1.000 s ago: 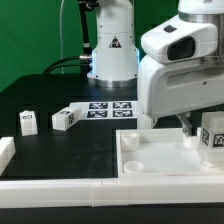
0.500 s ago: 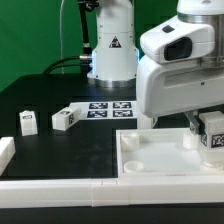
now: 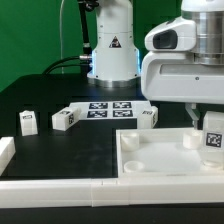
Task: Assemble one leg
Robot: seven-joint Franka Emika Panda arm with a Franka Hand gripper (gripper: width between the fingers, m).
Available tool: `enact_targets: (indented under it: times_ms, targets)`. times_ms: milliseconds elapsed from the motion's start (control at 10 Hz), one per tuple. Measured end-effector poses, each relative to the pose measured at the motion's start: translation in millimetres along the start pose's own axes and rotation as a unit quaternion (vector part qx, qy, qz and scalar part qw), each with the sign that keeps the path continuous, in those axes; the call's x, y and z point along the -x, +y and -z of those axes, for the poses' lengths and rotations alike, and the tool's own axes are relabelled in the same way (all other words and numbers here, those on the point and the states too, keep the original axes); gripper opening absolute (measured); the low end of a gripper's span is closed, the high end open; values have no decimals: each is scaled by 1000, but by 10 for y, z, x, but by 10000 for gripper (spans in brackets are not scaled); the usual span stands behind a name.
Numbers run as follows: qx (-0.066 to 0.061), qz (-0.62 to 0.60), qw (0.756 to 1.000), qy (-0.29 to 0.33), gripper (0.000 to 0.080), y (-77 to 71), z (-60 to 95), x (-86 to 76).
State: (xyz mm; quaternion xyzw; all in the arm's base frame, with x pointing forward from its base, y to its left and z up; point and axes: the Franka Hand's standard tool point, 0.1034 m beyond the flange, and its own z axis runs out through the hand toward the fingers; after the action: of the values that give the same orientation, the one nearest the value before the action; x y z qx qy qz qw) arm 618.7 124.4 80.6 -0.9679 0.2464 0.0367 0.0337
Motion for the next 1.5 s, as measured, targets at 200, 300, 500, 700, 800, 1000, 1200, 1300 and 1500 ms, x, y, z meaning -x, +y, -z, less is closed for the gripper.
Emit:
enact_targets:
  times_ms: [200,300,500,700,800,1000,1200,1300,1500]
  targets:
    - [-4,-128,992,13,294,-32,-15,0]
    - [-5,-205,979,17,294,-62,-17,13]
    - [-5,-283,959,19,294,-92,-19,36]
    - [-6,-263,965,18,294,-94,-22,37]
    - [-6,-264,964,18,482,-97,-24,40]
    - [-2,-162,987,19,593,-65,-26,11]
    - [8,-11,1000,23,646,-52,-39,-1]
    - [17,69,997,26,646,-65,-43,11]
    - [42,214,975,36,649,-101,-21,11]
